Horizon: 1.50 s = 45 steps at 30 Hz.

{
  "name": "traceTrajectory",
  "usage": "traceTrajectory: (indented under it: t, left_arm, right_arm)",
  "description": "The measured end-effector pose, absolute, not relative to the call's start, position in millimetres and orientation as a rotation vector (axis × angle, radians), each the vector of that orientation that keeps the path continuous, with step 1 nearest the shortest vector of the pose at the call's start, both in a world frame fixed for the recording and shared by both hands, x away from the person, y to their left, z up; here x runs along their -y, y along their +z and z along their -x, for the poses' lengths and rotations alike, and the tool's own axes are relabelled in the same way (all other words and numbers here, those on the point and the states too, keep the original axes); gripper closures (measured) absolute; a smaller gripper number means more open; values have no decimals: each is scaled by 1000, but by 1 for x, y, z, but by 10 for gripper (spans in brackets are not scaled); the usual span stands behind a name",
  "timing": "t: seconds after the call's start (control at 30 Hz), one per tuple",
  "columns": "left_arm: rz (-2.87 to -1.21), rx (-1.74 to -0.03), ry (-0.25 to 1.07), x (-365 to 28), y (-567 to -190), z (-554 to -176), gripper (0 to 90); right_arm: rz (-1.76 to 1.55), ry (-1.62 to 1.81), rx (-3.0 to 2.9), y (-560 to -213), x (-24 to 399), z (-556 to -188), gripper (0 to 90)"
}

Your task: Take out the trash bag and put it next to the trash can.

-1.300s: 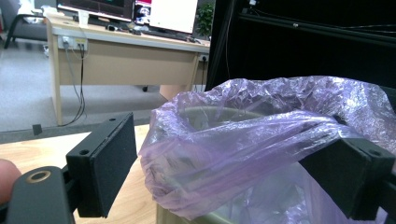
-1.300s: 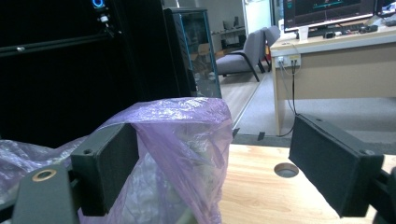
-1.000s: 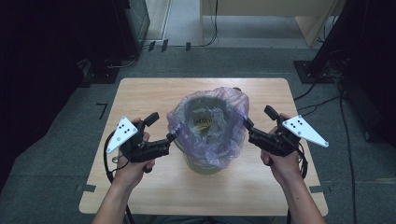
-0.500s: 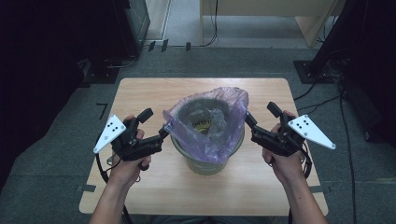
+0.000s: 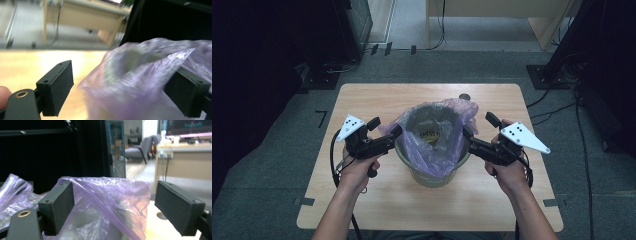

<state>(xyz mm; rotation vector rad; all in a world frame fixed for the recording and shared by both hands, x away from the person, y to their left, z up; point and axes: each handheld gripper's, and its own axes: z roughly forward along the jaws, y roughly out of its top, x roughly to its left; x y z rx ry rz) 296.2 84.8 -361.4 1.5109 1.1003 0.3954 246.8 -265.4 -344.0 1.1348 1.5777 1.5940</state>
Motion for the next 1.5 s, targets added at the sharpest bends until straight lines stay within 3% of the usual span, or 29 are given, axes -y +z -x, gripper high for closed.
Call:
traceTrajectory:
  t: [0.17, 0.3, 0.4, 0.47, 0.77, 1.03, 1.5]
  left_arm:
    - [-1532, -1182, 240, -87, -381, -313, 155]
    - [-1488, -1178, 146, -88, -384, -318, 396]
    - [-1509, -1128, 163, -83, -379, -316, 609]
    - [-1515, -1122, 185, -81, -375, -316, 699]
    - [-1504, -1060, 324, -78, -358, -305, 868]
    - [-1504, -862, 399, -61, -335, -287, 893]
    - [-1515, -713, 386, -26, -312, -269, 892]
  right_arm:
    - [-1215, 1557, -1599, -356, 269, -259, 156]
    - [-1256, 1548, -1613, -363, 270, -264, 159]
    - [-1269, 1545, -1616, -364, 270, -264, 161]
    - [-1270, 1547, -1614, -364, 269, -264, 162]
    - [-1242, 1566, -1605, -361, 268, -260, 162]
    - [-1153, 1621, -1607, -354, 261, -254, 160]
    - [-924, 1599, -1669, -335, 227, -242, 96]
